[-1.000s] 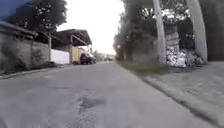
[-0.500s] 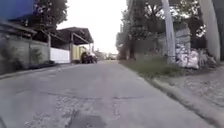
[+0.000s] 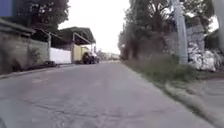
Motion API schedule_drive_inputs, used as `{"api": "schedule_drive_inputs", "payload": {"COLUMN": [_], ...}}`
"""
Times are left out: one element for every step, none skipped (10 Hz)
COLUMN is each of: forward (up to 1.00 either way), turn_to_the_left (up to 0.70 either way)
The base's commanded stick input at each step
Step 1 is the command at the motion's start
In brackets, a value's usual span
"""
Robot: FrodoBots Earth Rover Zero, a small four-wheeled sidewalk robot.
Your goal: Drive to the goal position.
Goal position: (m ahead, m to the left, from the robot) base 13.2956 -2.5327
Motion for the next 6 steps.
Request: {"api": "schedule_drive_inputs", "payload": {"forward": [1.0, 1.0, 1.0, 1.0, 1.0, 1.0], "turn_to_the_left": [0.04, 0.04, -0.08, -0.36, -0.36, -0.36]}}
